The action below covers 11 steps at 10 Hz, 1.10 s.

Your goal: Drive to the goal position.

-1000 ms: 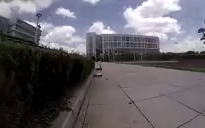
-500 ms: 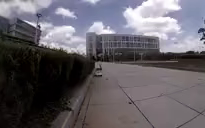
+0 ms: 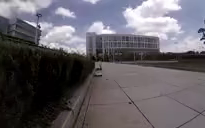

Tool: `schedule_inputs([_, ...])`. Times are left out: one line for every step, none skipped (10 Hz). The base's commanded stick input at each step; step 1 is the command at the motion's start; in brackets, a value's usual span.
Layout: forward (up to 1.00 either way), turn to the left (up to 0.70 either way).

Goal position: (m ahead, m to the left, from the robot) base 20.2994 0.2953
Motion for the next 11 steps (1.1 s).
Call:
schedule_inputs([0.04, 0.00])
schedule_inputs([0.04, 0.00])
schedule_inputs([0.04, 0.00])
schedule_inputs([0.04, 0.00])
schedule_inputs([0.04, 0.00])
schedule_inputs([0.04, 0.00])
schedule_inputs([0.04, 0.00])
schedule_inputs([0.04, 0.00])
schedule_inputs([0.04, 0.00])
schedule_inputs([0.04, 0.00])
schedule_inputs([0.04, 0.00])
